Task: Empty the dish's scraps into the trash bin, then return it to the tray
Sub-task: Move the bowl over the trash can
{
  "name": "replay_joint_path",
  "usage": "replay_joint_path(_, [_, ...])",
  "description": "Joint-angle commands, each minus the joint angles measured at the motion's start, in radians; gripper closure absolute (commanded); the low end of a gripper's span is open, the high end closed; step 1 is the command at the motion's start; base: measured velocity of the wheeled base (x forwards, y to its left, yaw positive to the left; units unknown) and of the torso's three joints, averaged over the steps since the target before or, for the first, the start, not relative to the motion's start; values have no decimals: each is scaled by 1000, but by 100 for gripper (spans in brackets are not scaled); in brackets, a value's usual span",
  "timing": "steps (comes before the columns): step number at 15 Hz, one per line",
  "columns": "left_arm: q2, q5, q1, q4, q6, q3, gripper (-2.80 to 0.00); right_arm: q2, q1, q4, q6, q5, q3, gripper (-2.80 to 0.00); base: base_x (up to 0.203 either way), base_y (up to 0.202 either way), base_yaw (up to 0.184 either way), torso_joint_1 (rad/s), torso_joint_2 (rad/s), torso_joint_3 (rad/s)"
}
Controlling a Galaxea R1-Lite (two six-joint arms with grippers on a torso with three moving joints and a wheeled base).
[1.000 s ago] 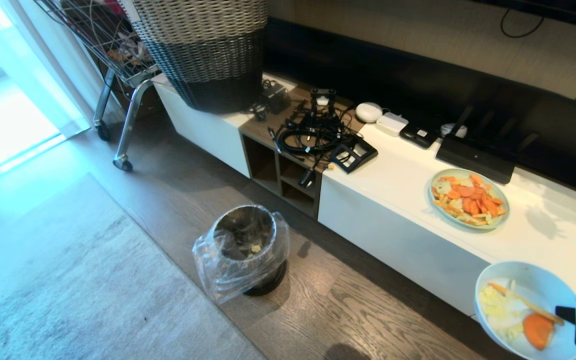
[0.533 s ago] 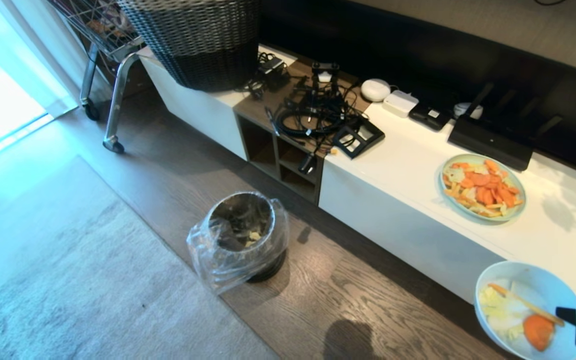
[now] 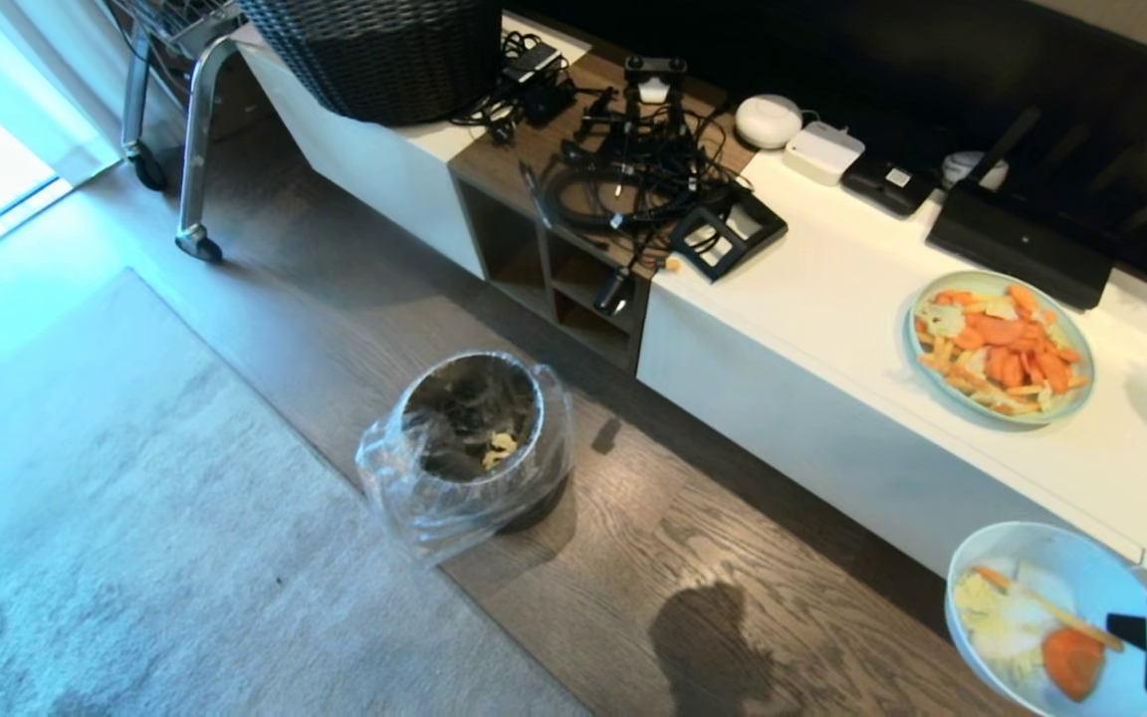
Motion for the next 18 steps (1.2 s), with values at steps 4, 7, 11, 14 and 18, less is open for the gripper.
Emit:
replay_joint_path(4, [0,0,0,0,-1,0,0,-1,0,4,3,-2,0,0,0,0,0,4,0,-199])
replay_joint_path(7, [0,0,0,-1,-1,0,0,-1,0,2,3,-2,0,0,0,0,0,1,1,-192])
replay_joint_path(11, [0,0,0,-1,-1,0,0,0,-1,2,3,-2,0,0,0,0,0,2,0,-97])
replay_joint_path(14, [0,0,0,-1,-1,0,0,2,-1,-4,3,-2,-2,0,0,0,0,0,0,0])
replay_joint_path(18, [0,0,0,-1,-1,0,0,1,0,-38,-3,-6,2,0,0,0,0,0,0,0])
